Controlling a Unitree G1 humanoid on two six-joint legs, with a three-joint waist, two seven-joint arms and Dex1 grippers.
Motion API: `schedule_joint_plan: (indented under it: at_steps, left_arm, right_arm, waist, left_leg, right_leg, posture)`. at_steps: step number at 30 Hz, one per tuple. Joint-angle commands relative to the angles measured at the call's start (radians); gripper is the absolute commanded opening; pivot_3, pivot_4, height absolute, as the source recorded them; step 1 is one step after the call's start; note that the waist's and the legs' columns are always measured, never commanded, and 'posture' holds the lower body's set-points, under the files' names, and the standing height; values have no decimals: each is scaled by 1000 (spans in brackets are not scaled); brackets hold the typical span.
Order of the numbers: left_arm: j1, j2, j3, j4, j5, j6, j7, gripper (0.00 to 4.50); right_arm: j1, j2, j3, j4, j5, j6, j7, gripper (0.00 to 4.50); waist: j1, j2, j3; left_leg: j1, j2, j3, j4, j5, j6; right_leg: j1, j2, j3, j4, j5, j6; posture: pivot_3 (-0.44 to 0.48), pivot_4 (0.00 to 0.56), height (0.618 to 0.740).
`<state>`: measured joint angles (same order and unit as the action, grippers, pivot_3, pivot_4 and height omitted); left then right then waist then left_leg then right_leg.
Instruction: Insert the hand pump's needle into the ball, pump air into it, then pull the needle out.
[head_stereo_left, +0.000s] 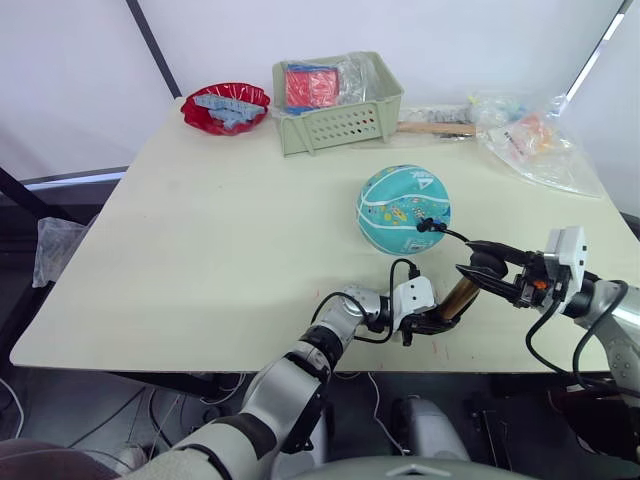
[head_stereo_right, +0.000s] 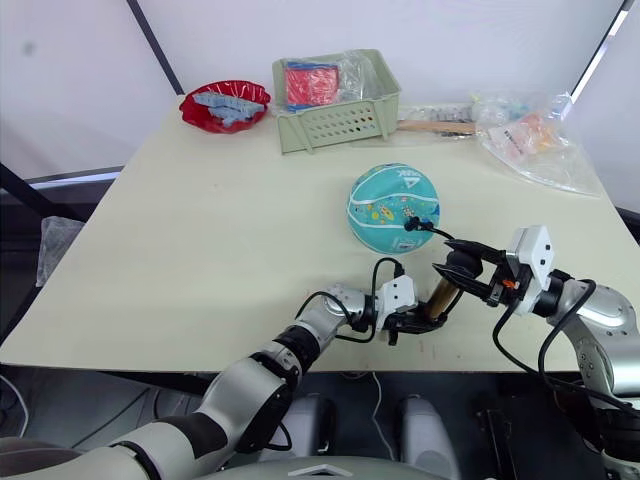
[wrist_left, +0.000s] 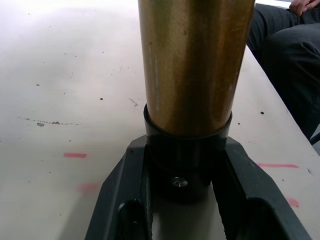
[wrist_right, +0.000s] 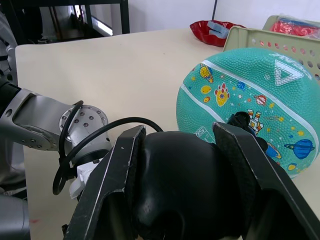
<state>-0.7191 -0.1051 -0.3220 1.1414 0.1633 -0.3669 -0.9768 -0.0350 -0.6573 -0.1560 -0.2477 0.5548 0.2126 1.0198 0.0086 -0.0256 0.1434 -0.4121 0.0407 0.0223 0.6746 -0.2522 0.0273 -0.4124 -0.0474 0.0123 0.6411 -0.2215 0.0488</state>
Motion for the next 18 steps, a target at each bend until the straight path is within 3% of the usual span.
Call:
schedule_joint_plan:
  at_steps: [1,9,18]
  left_arm:
    - [6,11,14,27,3,33,29,1151]
    - [6,-2,11,37,8,35,39,1151]
    - [5,-30,-7,68,27,29,58,1151]
  right_arm:
    - [26,2,29,0,21,49,20,1631]
    - [-13,-70,-192,-109,248,165,11,1631]
    - [-99,-224,-339,-100,357,281,22,1631]
  waist:
    - [0,0,0]
    - [6,2,2]
    - [6,5,3]
  left_leg:
    - [0,0,0,0,0,0]
    - [-2,0,0,0,0,0]
    - [-2,-1,1,0,0,0]
  right_leg:
    - [0,0,0,0,0,0]
    - [-1,-1,0,0,0,0]
    - [-1,-1,1,0,0,0]
  posture:
    - [0,150,735]
    - [0,150,735]
    - [0,150,735]
